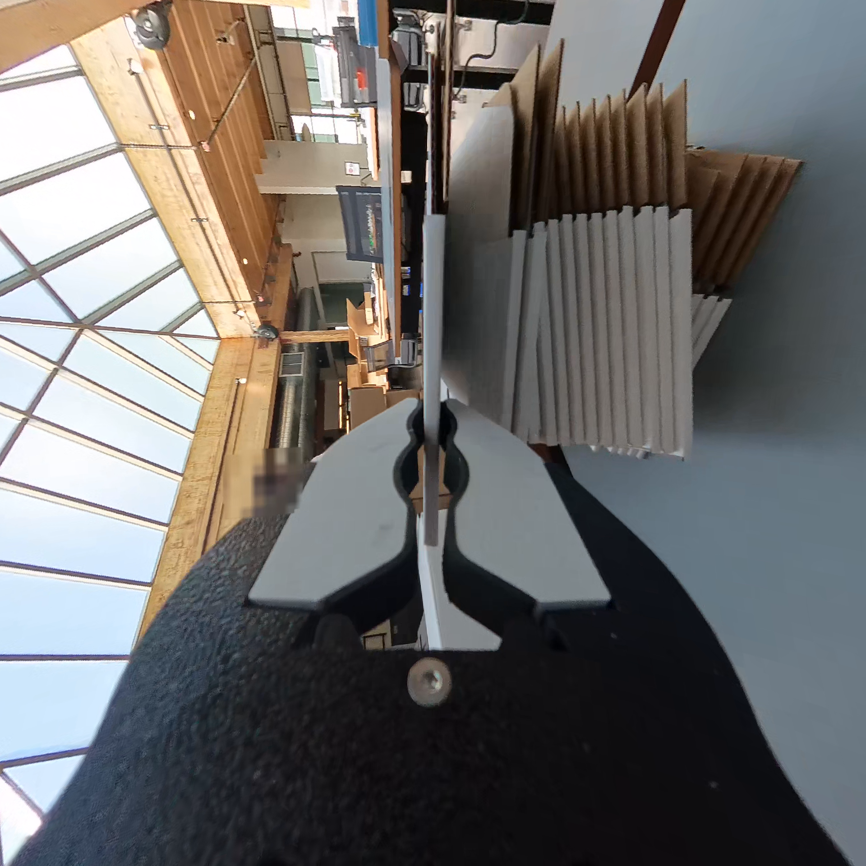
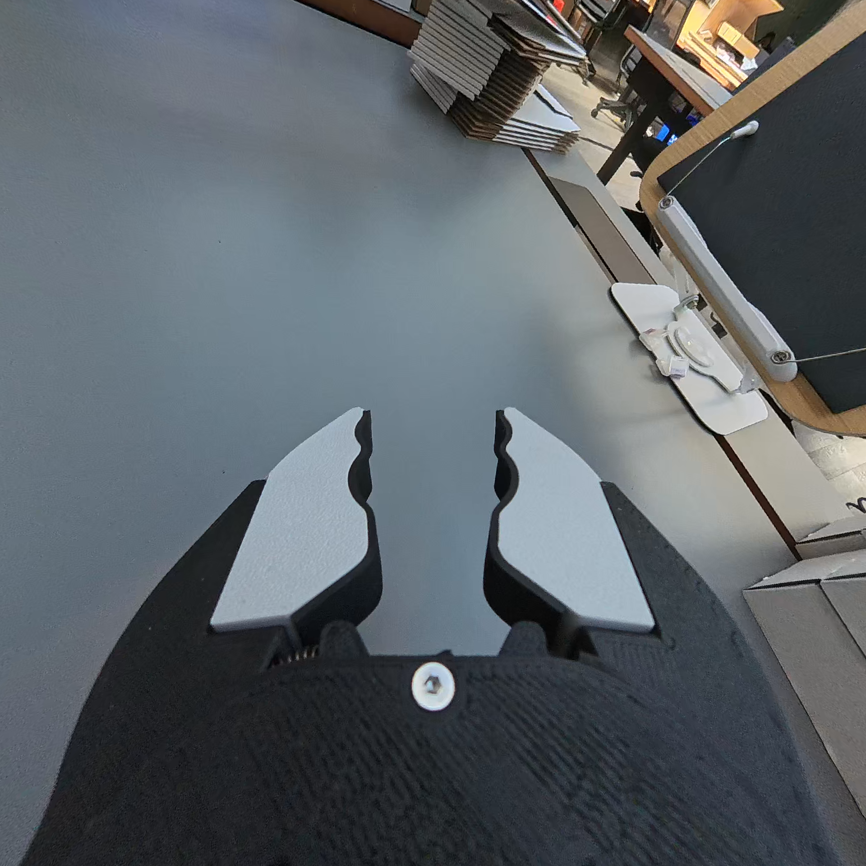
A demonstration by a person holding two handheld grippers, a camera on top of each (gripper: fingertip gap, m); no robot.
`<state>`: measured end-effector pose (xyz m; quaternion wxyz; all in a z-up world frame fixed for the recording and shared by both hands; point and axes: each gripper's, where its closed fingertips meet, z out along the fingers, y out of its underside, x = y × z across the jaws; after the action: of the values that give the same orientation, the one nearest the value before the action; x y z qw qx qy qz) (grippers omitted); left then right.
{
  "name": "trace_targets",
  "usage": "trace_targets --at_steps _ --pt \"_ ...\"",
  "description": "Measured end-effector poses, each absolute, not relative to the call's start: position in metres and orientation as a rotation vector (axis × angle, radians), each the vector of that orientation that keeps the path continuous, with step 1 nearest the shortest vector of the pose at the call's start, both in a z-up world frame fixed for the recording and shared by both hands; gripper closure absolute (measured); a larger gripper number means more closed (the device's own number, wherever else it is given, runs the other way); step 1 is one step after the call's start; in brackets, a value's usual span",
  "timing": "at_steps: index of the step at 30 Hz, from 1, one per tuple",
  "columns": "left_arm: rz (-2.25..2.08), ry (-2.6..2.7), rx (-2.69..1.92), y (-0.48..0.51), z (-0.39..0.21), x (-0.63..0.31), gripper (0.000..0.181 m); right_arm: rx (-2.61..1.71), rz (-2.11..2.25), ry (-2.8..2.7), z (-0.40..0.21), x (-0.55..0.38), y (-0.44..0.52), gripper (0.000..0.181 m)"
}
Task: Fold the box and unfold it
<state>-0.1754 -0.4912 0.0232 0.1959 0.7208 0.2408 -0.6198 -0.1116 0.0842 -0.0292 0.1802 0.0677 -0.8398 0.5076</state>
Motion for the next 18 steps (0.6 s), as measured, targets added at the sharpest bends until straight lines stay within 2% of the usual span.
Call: trace_targets --at_steps 6,11,15,18 --pt "-1.920 0.588 1.822 -0.473 0.074 -0.158 0.176 0.162 1.513 -2.322 -0.016 -0.113 0.075 0.131" --pt "-2.017 0.668 1.942 -0.415 0.097 -0.124 0.176 0.199 1.579 -2.303 0.008 -0.116 0.044 0.131" --pt "-2.011 0.605 2.072 -0.342 0.093 -0.085 0.176 0.212 1.639 -2.204 0.037 -0.118 0.013 0.134" --pt "-2.009 0.716 2.277 -0.278 0.066 -0.050 0.176 0.223 1.663 -2.178 0.044 -0.111 -0.010 0.139"
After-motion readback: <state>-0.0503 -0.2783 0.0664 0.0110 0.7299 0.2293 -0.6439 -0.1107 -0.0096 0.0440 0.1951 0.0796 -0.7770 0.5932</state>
